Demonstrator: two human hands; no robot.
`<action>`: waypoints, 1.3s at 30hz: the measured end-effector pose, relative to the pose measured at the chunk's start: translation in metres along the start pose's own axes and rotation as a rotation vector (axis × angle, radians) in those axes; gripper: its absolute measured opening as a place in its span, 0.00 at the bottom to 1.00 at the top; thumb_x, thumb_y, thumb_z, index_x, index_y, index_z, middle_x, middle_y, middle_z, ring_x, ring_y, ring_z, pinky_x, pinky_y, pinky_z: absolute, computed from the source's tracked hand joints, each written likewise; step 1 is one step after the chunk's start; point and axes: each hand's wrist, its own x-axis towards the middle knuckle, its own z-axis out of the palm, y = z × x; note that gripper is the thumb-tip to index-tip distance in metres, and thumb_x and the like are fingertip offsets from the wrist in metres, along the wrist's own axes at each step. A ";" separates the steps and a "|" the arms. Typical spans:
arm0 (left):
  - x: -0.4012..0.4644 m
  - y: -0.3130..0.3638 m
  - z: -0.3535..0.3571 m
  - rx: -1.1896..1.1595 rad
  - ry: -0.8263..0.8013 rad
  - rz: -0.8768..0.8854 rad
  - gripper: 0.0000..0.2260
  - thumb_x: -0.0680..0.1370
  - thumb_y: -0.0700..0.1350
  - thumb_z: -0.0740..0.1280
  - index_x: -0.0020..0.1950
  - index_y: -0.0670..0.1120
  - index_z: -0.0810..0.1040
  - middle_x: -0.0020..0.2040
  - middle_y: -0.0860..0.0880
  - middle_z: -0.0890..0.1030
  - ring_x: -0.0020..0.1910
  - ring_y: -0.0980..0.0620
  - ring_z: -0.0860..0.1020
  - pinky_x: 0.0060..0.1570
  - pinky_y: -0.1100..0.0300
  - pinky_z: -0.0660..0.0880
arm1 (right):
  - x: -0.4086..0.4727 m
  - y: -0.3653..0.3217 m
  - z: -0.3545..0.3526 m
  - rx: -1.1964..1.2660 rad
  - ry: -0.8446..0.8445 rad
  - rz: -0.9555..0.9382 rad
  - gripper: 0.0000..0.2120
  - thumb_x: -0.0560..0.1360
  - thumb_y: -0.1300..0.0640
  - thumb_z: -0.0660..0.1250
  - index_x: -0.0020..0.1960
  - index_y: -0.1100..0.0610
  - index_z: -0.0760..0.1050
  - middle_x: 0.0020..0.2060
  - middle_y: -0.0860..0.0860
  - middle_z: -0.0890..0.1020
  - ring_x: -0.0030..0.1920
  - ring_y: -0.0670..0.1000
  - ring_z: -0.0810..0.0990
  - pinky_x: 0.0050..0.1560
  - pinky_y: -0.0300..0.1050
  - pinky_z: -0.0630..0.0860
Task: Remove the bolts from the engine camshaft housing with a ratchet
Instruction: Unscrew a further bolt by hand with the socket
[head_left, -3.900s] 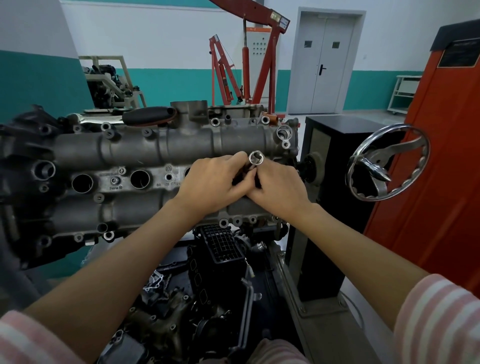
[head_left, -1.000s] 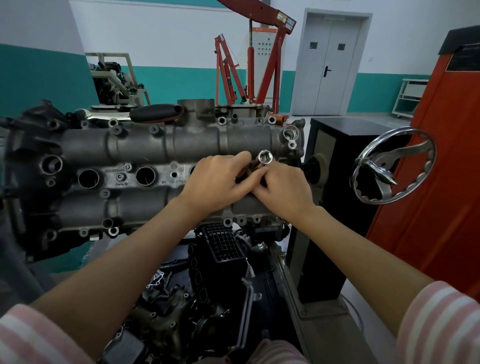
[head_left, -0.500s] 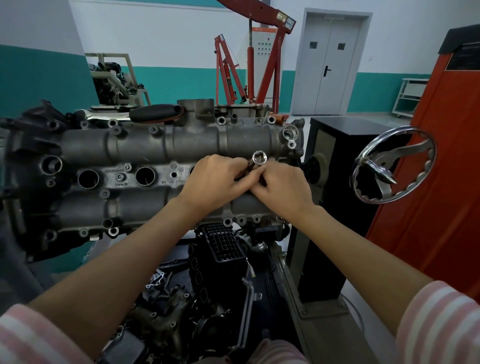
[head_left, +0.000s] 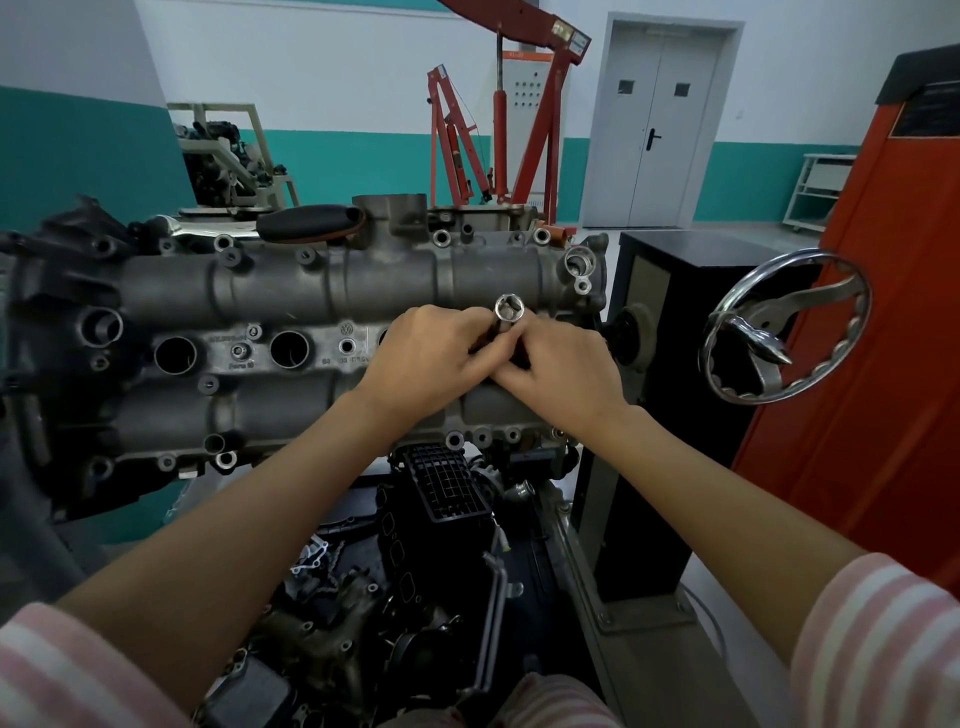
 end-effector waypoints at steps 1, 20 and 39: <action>0.000 -0.001 0.000 0.000 -0.004 0.006 0.24 0.77 0.55 0.60 0.31 0.37 0.73 0.24 0.43 0.73 0.24 0.46 0.71 0.28 0.59 0.62 | 0.000 0.000 0.001 -0.002 -0.003 0.003 0.16 0.75 0.44 0.59 0.45 0.57 0.74 0.35 0.50 0.79 0.35 0.51 0.77 0.31 0.42 0.63; 0.001 -0.002 0.003 0.069 -0.024 0.011 0.19 0.78 0.54 0.60 0.38 0.39 0.76 0.30 0.46 0.77 0.30 0.46 0.75 0.29 0.53 0.70 | 0.001 0.000 -0.001 0.010 -0.052 0.011 0.20 0.73 0.41 0.55 0.50 0.55 0.75 0.38 0.50 0.80 0.39 0.50 0.78 0.33 0.43 0.66; 0.001 -0.002 0.001 0.041 -0.020 0.030 0.21 0.78 0.53 0.61 0.34 0.38 0.74 0.25 0.45 0.74 0.25 0.47 0.73 0.27 0.55 0.67 | 0.001 0.001 -0.002 0.056 -0.044 0.014 0.14 0.75 0.45 0.59 0.44 0.55 0.75 0.35 0.50 0.80 0.36 0.51 0.77 0.31 0.43 0.63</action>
